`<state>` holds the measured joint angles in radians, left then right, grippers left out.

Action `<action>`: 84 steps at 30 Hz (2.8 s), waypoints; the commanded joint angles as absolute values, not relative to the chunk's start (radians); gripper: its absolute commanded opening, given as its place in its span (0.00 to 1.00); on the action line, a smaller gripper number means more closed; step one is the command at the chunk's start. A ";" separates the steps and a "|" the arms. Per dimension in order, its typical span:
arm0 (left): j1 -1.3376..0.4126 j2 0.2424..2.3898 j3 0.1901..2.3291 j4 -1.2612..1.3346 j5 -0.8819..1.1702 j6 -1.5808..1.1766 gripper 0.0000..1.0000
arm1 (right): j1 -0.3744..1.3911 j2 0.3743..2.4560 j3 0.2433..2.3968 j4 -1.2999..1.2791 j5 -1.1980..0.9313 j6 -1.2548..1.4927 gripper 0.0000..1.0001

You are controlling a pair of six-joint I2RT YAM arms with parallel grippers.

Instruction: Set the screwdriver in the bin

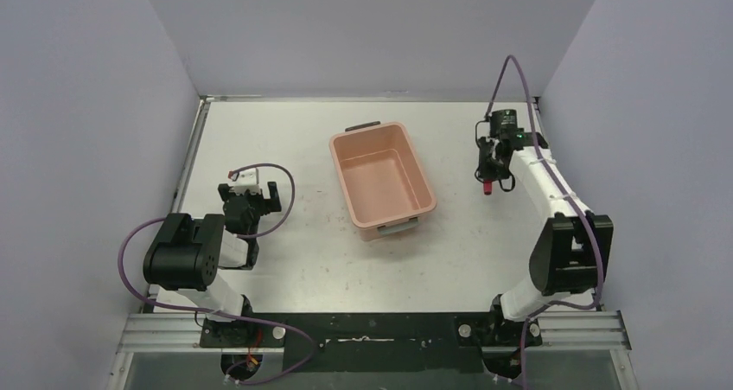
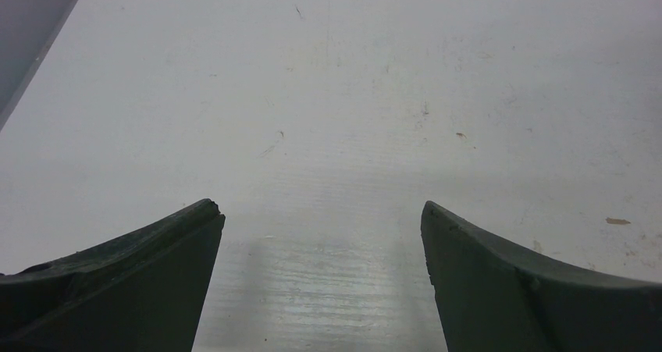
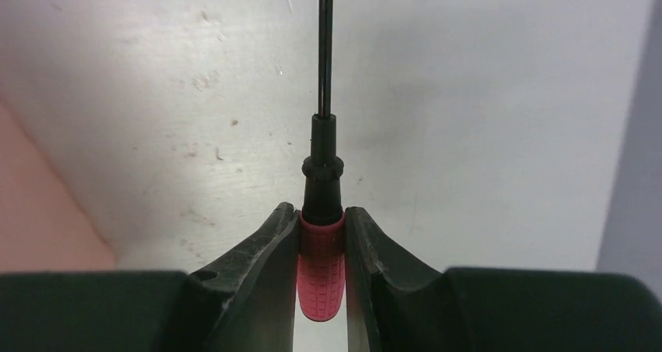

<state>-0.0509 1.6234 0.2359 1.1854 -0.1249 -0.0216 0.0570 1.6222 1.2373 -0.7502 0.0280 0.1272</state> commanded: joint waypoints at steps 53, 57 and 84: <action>-0.052 1.613 0.252 1.218 -0.120 -0.025 0.97 | 0.710 1.819 1.447 -0.575 0.144 0.384 1.00; -0.052 1.613 0.252 1.217 -0.120 -0.026 0.97 | 0.710 1.701 1.484 -0.590 0.176 0.345 1.00; -0.052 1.613 0.252 1.218 -0.120 -0.026 0.97 | 0.085 1.032 0.316 0.505 0.270 0.216 1.00</action>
<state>-0.0509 1.6230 0.2359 1.1854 -0.1234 -0.0219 0.0937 1.0672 0.4622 0.0792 0.2783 0.2447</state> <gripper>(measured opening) 0.971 0.999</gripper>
